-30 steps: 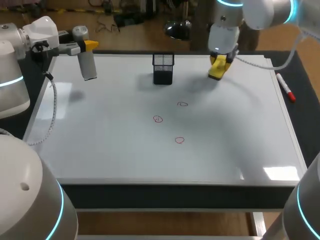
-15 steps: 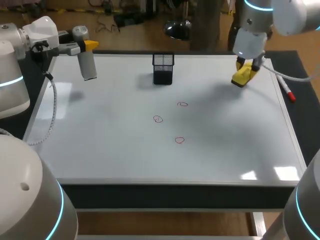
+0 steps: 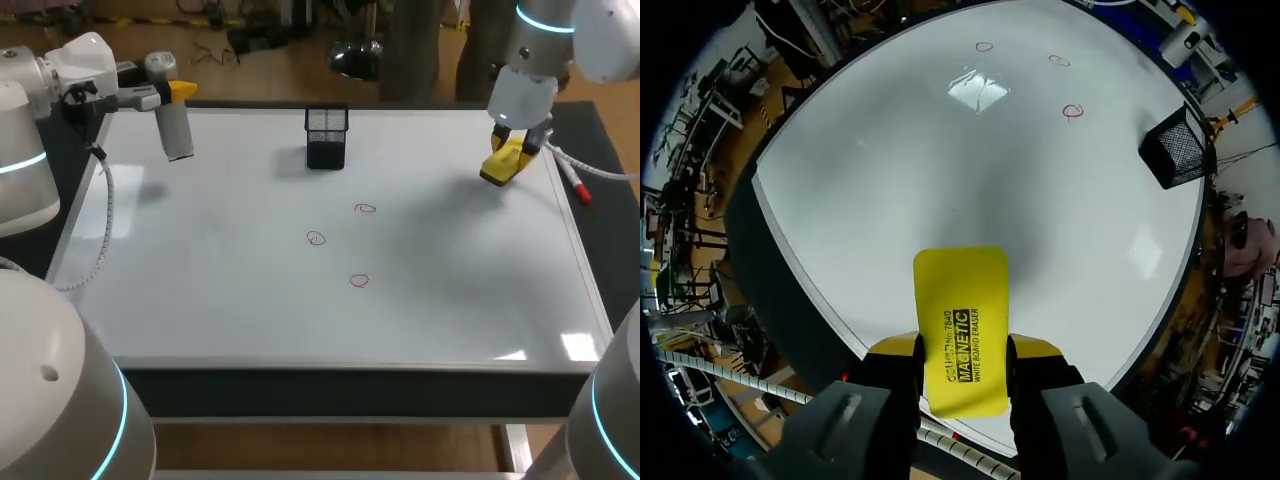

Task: Pick up the inspection probe, press it on each red-marked spot on the whiteboard one by one, put down the probe, pick up the eraser, and wipe off all the red marks.

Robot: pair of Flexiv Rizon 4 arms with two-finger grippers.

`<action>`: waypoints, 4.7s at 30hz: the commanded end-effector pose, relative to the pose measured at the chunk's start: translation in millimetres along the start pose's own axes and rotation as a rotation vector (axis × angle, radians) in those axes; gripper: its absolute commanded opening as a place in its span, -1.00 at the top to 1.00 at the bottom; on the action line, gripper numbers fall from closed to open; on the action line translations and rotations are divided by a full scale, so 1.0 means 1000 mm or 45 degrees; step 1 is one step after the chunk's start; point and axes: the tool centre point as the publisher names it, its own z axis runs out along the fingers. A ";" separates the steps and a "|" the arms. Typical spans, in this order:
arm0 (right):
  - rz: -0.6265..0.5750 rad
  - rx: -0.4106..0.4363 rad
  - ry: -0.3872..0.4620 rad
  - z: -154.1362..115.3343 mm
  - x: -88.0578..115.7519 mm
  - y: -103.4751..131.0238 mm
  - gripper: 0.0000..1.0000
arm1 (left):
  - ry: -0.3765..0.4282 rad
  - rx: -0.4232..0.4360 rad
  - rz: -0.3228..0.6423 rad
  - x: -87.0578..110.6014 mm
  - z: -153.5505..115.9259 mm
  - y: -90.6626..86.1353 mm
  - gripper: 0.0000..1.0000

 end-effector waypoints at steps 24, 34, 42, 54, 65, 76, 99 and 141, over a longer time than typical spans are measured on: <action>-0.003 0.001 -0.001 -0.003 0.003 -0.001 1.00 | -0.002 0.002 0.001 0.000 0.000 -0.001 1.00; -0.003 0.001 -0.001 -0.003 0.003 -0.001 1.00 | 0.018 0.071 -0.002 0.046 0.001 0.000 1.00; -0.003 0.001 -0.001 -0.003 0.003 -0.001 1.00 | 0.113 0.098 -0.012 0.104 0.013 -0.004 1.00; -0.003 0.001 -0.001 -0.003 0.003 -0.001 1.00 | 0.292 0.131 0.007 0.166 0.043 -0.013 1.00; -0.003 0.001 -0.001 -0.003 0.003 -0.001 1.00 | 0.497 0.115 -0.011 0.208 0.078 0.002 1.00; -0.003 0.001 -0.001 -0.003 0.003 -0.001 1.00 | 0.589 0.105 -0.008 0.231 0.096 0.013 1.00; -0.003 0.001 -0.001 -0.003 0.003 -0.001 1.00 | 0.653 0.080 -0.003 0.255 0.117 0.036 1.00; -0.003 0.001 -0.001 -0.003 0.003 -0.001 1.00 | 0.728 0.047 0.047 0.262 0.128 0.054 1.00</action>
